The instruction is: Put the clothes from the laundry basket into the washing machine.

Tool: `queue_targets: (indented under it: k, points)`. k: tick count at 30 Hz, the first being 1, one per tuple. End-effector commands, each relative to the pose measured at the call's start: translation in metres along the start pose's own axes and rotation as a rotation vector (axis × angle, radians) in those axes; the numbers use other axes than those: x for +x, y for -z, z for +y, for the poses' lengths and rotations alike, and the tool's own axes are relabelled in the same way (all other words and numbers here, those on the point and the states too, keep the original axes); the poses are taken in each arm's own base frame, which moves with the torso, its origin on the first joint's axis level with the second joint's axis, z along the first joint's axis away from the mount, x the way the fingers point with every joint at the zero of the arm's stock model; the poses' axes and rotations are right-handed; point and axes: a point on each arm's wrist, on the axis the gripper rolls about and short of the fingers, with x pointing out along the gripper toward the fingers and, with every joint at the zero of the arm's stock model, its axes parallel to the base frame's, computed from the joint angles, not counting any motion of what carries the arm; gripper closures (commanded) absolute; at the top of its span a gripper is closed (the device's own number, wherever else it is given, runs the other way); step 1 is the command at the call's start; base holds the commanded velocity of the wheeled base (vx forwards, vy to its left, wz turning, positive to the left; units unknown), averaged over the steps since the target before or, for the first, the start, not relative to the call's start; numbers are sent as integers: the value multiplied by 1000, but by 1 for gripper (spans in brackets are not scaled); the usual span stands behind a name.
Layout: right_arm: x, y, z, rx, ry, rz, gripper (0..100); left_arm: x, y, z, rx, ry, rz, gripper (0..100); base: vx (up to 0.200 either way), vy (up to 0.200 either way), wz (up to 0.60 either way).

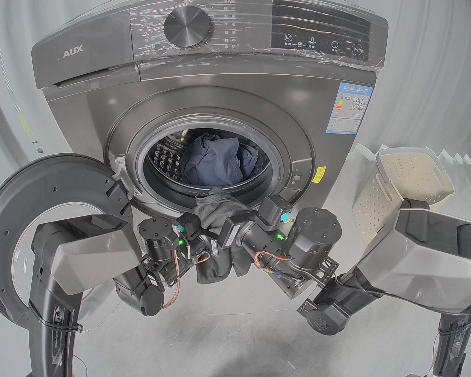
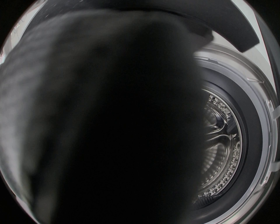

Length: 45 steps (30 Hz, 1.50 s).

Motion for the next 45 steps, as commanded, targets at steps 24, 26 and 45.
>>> queue_targets:
  k: [24,26,45]
  points:
    - [-17,63,-61,-49,167,193,100,-72,-99,-4,-62,-9,-120,100,0,0,0]
    - [-18,65,-56,-48,154,198,100,-72,-104,-4,-59,-8,-138,100,0,0,0]
    - [-124,3,-27,-109,-46,382,0,-96,-105,-5,-58,-29,-99,100,0,0,0]
